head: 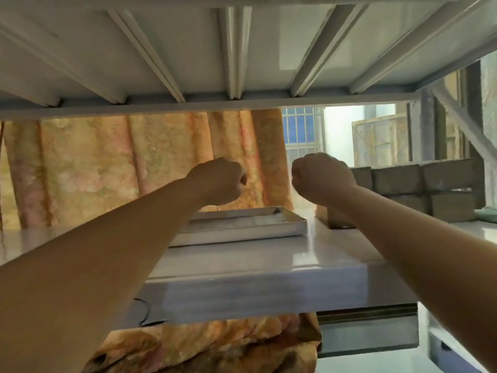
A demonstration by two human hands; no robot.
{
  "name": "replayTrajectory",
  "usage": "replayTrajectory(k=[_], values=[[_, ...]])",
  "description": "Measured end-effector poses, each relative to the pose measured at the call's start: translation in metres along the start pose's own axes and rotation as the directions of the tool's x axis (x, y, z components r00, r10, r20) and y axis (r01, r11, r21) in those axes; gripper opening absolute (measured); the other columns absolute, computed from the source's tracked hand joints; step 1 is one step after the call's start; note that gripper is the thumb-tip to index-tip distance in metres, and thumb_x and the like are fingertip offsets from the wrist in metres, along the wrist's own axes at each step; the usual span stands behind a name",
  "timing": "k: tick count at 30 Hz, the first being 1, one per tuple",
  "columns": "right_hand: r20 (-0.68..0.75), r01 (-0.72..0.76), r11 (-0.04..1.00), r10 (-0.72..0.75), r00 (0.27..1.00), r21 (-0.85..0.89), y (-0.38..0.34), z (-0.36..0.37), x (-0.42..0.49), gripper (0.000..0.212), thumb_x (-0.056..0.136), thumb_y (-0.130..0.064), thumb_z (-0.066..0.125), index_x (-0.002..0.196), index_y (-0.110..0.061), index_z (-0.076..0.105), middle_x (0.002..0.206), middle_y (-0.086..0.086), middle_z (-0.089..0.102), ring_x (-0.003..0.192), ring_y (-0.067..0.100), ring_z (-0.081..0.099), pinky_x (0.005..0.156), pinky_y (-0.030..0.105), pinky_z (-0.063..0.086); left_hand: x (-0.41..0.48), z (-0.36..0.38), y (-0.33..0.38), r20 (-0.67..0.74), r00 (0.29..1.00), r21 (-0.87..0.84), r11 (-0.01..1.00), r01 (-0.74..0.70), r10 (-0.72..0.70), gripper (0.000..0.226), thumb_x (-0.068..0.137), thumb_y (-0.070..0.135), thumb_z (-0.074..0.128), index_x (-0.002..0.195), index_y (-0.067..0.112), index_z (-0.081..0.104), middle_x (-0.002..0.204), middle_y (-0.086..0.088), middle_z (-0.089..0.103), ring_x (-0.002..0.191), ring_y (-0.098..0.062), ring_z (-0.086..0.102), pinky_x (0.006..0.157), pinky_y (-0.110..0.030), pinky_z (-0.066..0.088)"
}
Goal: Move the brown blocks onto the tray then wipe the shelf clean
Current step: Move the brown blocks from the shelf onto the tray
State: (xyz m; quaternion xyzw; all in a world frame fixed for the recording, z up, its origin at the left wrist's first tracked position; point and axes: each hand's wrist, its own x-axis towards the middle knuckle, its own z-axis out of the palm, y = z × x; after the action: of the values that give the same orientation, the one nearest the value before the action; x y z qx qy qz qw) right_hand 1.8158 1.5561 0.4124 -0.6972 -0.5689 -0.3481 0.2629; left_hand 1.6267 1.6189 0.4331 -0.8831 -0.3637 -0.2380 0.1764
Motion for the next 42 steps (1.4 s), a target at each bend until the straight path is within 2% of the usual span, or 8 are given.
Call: replayTrajectory(k=[5, 9, 15, 21, 29, 36, 40, 42], values=[[-0.206, -0.037, 0.997, 0.051, 0.977, 0.069, 0.078, -0.024, 0.004, 0.026, 0.090, -0.015, 0.046, 0.099, -0.009, 0.070, 0.098, 0.011, 0.070, 0.101, 0.027, 0.058, 0.083, 0.040, 0.054, 0.045, -0.002, 0.085, -0.153, 0.986, -0.192, 0.981, 0.035, -0.065, 0.024, 0.091, 0.016, 0.044, 0.104, 0.007, 0.061, 0.109, -0.005, 0.059, 0.097, -0.022, 0.056, 0.080, -0.033, 0.047], [-0.102, -0.147, 0.977, 0.163, 0.981, 0.152, 0.123, -0.025, 0.006, 0.034, 0.091, -0.023, 0.043, 0.117, -0.022, 0.065, 0.116, 0.010, 0.066, 0.104, 0.030, 0.061, 0.089, 0.039, 0.050, 0.074, -0.002, 0.143, -0.077, 0.986, -0.277, 0.953, 0.121, -0.148, 0.025, 0.097, 0.028, 0.039, 0.088, 0.008, 0.052, 0.070, -0.002, 0.046, 0.084, -0.022, 0.048, 0.073, -0.030, 0.037], [0.067, -0.115, 0.983, 0.106, 0.992, 0.145, 0.142, -0.005, -0.009, 0.036, 0.099, -0.034, 0.028, 0.081, -0.018, 0.054, 0.091, 0.010, 0.066, 0.076, 0.027, 0.059, 0.071, 0.036, 0.048, 0.097, 0.020, 0.182, 0.221, 0.968, -0.219, 0.961, 0.167, -0.118, 0.061, 0.096, 0.050, 0.029, 0.126, 0.004, 0.055, 0.129, -0.017, 0.055, 0.119, -0.028, 0.052, 0.097, -0.036, 0.039], [-0.028, -0.025, 1.000, 0.025, 0.999, 0.004, 0.142, 0.000, -0.017, 0.044, 0.101, -0.032, 0.024, 0.100, -0.010, 0.062, 0.092, 0.012, 0.068, 0.084, 0.031, 0.063, 0.082, 0.039, 0.045, 0.100, 0.019, 0.197, 0.192, 0.955, -0.350, 0.894, 0.281, -0.225, 0.070, 0.097, 0.054, 0.019, 0.143, 0.003, 0.032, 0.154, -0.015, 0.028, 0.140, -0.031, 0.029, 0.112, -0.039, 0.026], [-0.006, 0.055, 0.997, -0.054, 0.999, 0.055, 0.153, 0.003, -0.022, 0.041, 0.095, -0.036, 0.036, 0.129, -0.025, 0.055, 0.103, 0.004, 0.070, 0.092, 0.026, 0.063, 0.090, 0.037, 0.047, 0.123, 0.010, 0.206, 0.347, 0.908, -0.242, 0.914, 0.327, -0.234, 0.062, 0.097, 0.051, 0.027, 0.136, 0.006, 0.044, 0.142, -0.014, 0.045, 0.130, -0.029, 0.044, 0.104, -0.036, 0.034], [-0.061, -0.093, 0.977, 0.106, 0.992, 0.194, 0.153, -0.007, -0.028, 0.029, 0.088, -0.032, 0.051, 0.110, -0.028, 0.069, 0.101, -0.001, 0.073, 0.093, 0.020, 0.063, 0.090, 0.037, 0.050, 0.131, 0.011, 0.204, 0.444, 0.886, -0.237, 0.937, 0.258, -0.131, 0.036, 0.101, 0.023, 0.034, 0.131, 0.010, 0.052, 0.101, -0.003, 0.058, 0.083, -0.014, 0.050, 0.088, -0.025, 0.040], [-0.110, -0.149, 0.953, 0.183, 0.977, 0.265, 0.156, -0.008, -0.028, 0.023, 0.086, -0.031, 0.055, 0.103, -0.026, 0.069, 0.098, -0.003, 0.073, 0.090, 0.018, 0.065, 0.084, 0.036, 0.053, 0.120, 0.002, 0.204, 0.486, 0.867, -0.320, 0.902, 0.288, -0.105, 0.048, 0.099, 0.036, 0.034, 0.135, 0.006, 0.046, 0.115, -0.010, 0.060, 0.105, -0.025, 0.058, 0.089, -0.032, 0.046], [-0.127, -0.161, 0.942, 0.206, 0.970, 0.296, 0.157, -0.009, -0.028, 0.021, 0.086, -0.032, 0.056, 0.101, -0.025, 0.069, 0.097, -0.004, 0.073, 0.089, 0.016, 0.065, 0.083, 0.035, 0.054, 0.115, -0.006, 0.206, 0.511, 0.853, -0.290, 0.912, 0.288, -0.107, 0.043, 0.099, 0.038, 0.035, 0.128, 0.010, 0.051, 0.096, -0.007, 0.060, 0.086, -0.020, 0.059, 0.071, -0.026, 0.048]])
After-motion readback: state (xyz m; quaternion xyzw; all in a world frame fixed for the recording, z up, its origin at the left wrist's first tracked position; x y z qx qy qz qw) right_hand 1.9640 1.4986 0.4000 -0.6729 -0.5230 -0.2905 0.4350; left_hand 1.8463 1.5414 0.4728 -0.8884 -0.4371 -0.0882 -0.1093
